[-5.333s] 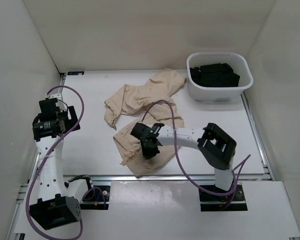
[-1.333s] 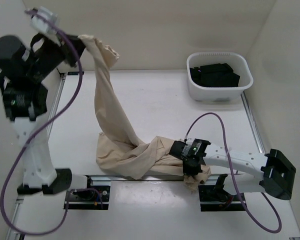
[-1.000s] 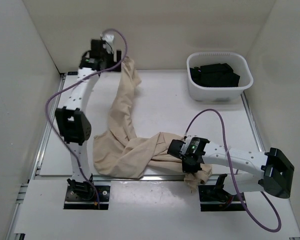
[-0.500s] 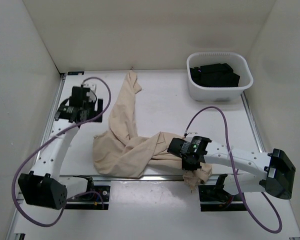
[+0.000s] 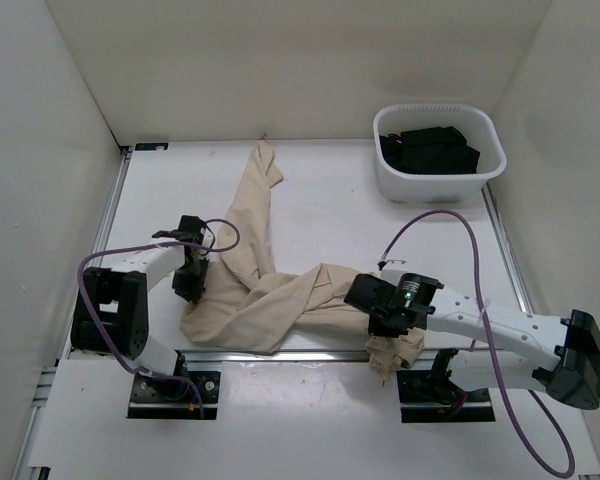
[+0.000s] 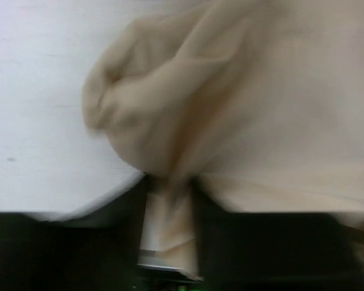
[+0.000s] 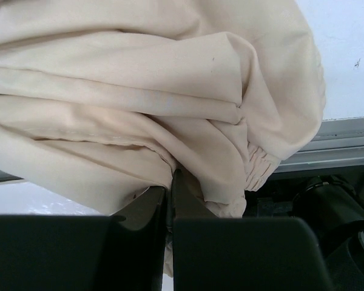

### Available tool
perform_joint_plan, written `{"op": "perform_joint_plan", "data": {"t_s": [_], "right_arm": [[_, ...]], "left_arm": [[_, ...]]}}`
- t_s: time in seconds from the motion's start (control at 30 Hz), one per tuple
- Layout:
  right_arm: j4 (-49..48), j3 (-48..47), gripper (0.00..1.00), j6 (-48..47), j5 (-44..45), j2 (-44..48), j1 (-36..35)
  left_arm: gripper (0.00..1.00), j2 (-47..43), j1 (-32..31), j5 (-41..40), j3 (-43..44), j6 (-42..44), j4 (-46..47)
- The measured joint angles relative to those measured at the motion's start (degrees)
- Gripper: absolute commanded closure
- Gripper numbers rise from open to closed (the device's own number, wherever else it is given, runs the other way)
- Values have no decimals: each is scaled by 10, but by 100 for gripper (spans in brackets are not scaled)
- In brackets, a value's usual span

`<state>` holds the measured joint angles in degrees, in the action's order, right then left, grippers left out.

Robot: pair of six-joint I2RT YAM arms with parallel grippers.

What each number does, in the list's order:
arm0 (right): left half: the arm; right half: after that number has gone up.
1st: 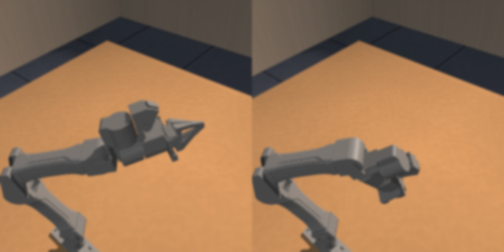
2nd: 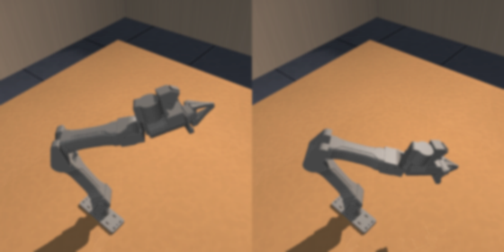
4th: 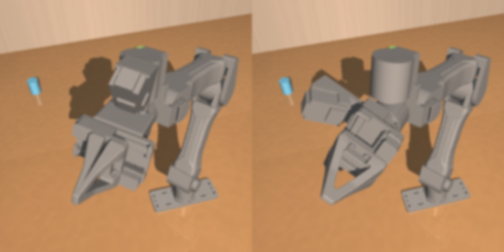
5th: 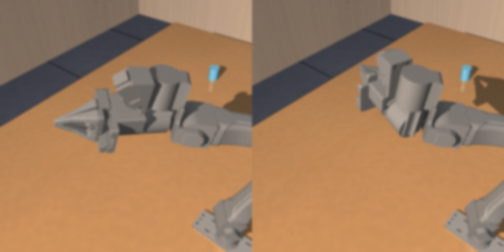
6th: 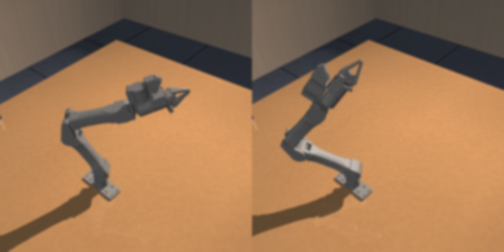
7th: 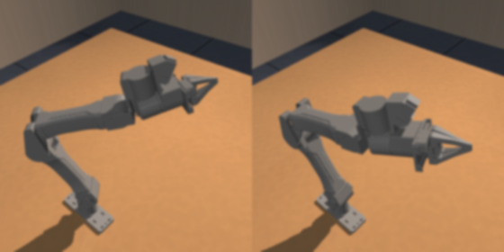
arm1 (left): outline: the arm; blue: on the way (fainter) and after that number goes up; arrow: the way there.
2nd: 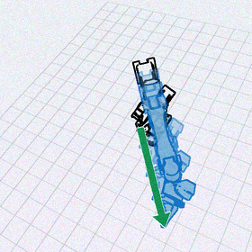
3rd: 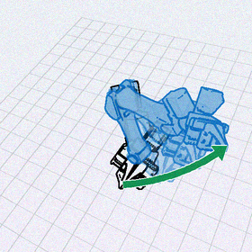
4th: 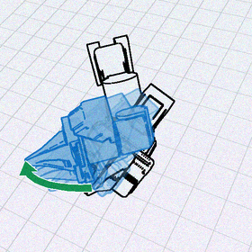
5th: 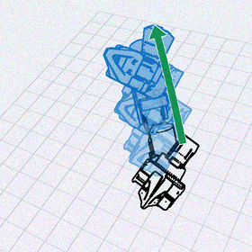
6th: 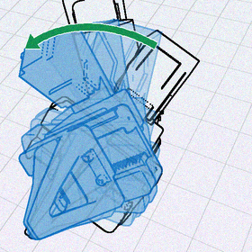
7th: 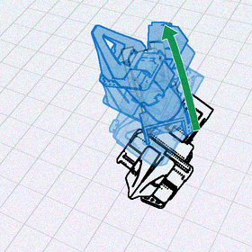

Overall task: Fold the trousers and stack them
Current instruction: Flatten the trousers out

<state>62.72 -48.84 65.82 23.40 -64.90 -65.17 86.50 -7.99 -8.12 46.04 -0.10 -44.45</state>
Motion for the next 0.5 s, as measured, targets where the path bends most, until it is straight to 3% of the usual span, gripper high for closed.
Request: {"op": "perform_joint_plan", "data": {"t_s": [0.17, 0.27, 0.37, 0.5], "right_arm": [[1, 8, 100, 16, 16, 40, 0], [2, 17, 100, 20, 21, 52, 0], [-2, 31, 100, 20, 21, 61, 0], [-18, 55, 100, 15, 16, 50, 0]], "left_arm": [[86, -10, 13, 16, -8, 2, -5], [86, -48, 35, 25, 28, 1, -60], [86, -92, 47, 59, 198, 1, -125], [86, -118, 25, 150, 496, 1, -82]]}}
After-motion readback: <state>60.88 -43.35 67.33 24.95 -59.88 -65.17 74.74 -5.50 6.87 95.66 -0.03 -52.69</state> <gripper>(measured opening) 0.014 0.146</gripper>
